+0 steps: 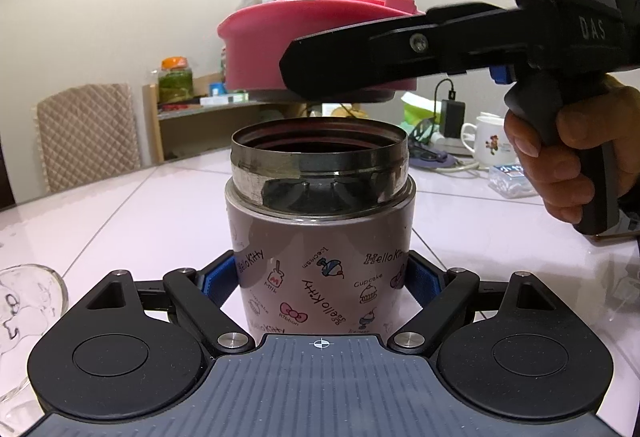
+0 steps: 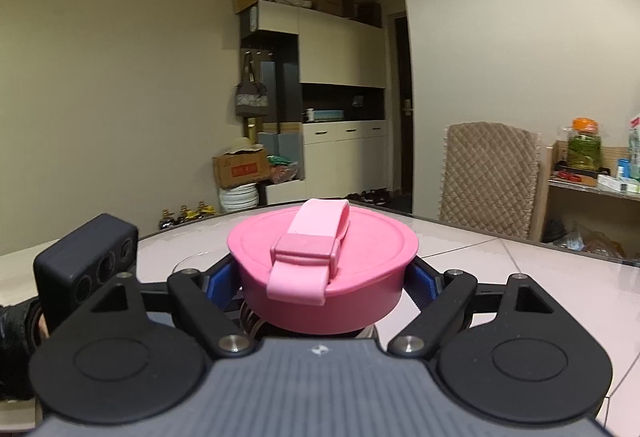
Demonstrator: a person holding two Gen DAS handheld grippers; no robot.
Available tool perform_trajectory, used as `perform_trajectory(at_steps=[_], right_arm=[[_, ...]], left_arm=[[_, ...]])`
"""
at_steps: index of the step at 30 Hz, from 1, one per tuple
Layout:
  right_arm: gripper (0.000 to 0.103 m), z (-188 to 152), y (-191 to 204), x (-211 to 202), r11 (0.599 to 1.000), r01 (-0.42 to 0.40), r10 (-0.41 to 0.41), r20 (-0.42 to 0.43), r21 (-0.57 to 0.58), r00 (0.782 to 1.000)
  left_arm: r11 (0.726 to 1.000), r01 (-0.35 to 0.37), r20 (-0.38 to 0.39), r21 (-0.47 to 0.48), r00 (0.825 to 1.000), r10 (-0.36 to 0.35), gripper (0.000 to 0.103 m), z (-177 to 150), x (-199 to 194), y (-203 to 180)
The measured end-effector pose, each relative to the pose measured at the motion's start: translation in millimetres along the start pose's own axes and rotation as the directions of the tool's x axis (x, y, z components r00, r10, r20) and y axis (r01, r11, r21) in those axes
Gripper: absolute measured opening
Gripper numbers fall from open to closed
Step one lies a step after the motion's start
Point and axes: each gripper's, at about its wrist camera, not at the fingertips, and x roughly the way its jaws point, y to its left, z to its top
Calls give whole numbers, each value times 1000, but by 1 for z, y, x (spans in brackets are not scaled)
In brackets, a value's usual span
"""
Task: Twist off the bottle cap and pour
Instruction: 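Lift the unscrewed pink cap off the jar with the right tool, then carry the pink cap beside the jar and lower it with the right tool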
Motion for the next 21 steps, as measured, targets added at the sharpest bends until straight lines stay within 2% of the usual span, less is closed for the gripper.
perform_trajectory(at_steps=[7, 13, 16, 21], right_arm=[[85, 1, -3, -10, 995, 88, -89, 27, 40, 996], [85, 0, -4, -19, 981, 189, -190, 21, 54, 982], [85, 1, -3, -24, 960, 273, -275, 28, 60, 961], [85, -3, 3, -27, 933, 344, -350, 39, 104, 936]], left_arm=[[1000, -9, 0, -6, 1000, 9, 90, 1, 4, 8], [1000, -18, -2, -16, 1000, 18, 90, 5, 12, 9], [999, -28, -4, -26, 1000, 28, 90, 7, 14, 5], [998, -59, -8, -28, 998, 58, 90, 2, 0, -15]])
